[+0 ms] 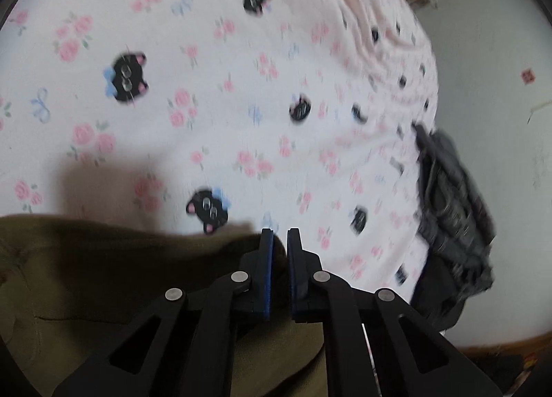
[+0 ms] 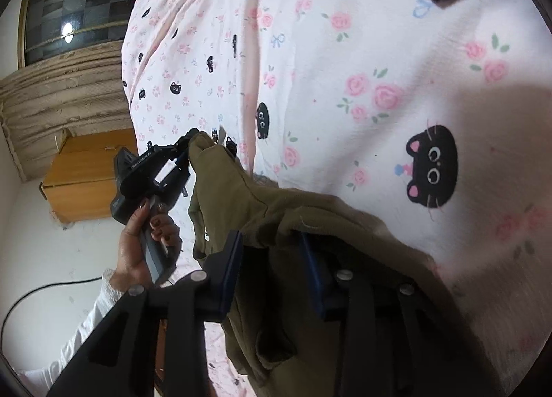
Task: Fold clothes
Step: 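Grasp the sweatshirt side edge with the left tool while the right tool grasps beside it, then fold the held side edge over the body with both tools, then open both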
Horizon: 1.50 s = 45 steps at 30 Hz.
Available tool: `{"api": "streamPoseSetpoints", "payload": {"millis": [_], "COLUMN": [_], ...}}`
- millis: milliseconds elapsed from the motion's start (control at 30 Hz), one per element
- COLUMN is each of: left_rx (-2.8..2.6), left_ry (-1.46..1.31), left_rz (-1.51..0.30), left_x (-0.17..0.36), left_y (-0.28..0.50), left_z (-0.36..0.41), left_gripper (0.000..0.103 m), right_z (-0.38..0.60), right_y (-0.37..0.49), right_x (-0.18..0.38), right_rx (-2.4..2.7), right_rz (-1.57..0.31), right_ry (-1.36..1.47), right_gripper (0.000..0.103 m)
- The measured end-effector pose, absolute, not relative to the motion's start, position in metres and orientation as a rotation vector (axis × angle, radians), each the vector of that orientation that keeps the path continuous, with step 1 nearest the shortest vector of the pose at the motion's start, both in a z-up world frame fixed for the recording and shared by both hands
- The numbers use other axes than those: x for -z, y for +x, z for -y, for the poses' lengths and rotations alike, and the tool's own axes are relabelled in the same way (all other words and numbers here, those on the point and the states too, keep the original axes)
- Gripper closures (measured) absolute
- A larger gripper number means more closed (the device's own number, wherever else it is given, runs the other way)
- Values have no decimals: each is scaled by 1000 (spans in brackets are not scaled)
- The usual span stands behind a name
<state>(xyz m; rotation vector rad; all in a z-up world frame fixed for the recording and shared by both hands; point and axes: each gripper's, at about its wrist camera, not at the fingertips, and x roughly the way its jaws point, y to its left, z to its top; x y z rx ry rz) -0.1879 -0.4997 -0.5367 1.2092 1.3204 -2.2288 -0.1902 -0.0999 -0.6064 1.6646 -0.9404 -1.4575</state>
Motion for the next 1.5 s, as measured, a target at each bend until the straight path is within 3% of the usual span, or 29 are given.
{"api": "streamPoseSetpoints", "payload": {"millis": [133, 300, 400, 800, 833, 867, 900, 933, 1133, 1333, 1500], "left_rx": [2250, 2182, 2085, 2075, 2084, 2091, 2096, 2103, 2116, 2101, 2083], "left_ry": [1092, 1241, 1378, 1340, 1321, 1307, 1289, 1268, 1381, 1410, 1367], "left_rz": [-1383, -1300, -1310, -1592, -1609, -1625, -1648, -1674, -1664, -1402, -1167], "left_x": [525, 530, 547, 553, 551, 550, 549, 549, 553, 563, 569], "left_y": [-186, -184, -181, -176, -174, -173, -172, -171, -191, -199, -196], "left_z": [518, 519, 513, 505, 507, 508, 510, 513, 499, 489, 488], "left_gripper": [103, 102, 90, 84, 83, 80, 77, 76, 69, 69, 78], "right_z": [105, 117, 120, 117, 117, 116, 116, 116, 108, 109, 104], "right_y": [-187, -185, -183, -197, -199, -200, -200, -201, -205, -208, -208], "right_x": [599, 597, 601, 628, 628, 629, 630, 631, 624, 621, 622], "right_rx": [1450, 1404, 1386, 1337, 1335, 1334, 1337, 1339, 1371, 1392, 1465], "right_rz": [906, 904, 935, 1175, 1188, 1195, 1188, 1179, 1163, 1119, 1024], "right_ry": [1646, 1644, 1656, 1688, 1682, 1679, 1683, 1689, 1658, 1665, 1710], "right_gripper": [66, 64, 59, 58, 60, 68, 78, 93, 93, 93, 93]}}
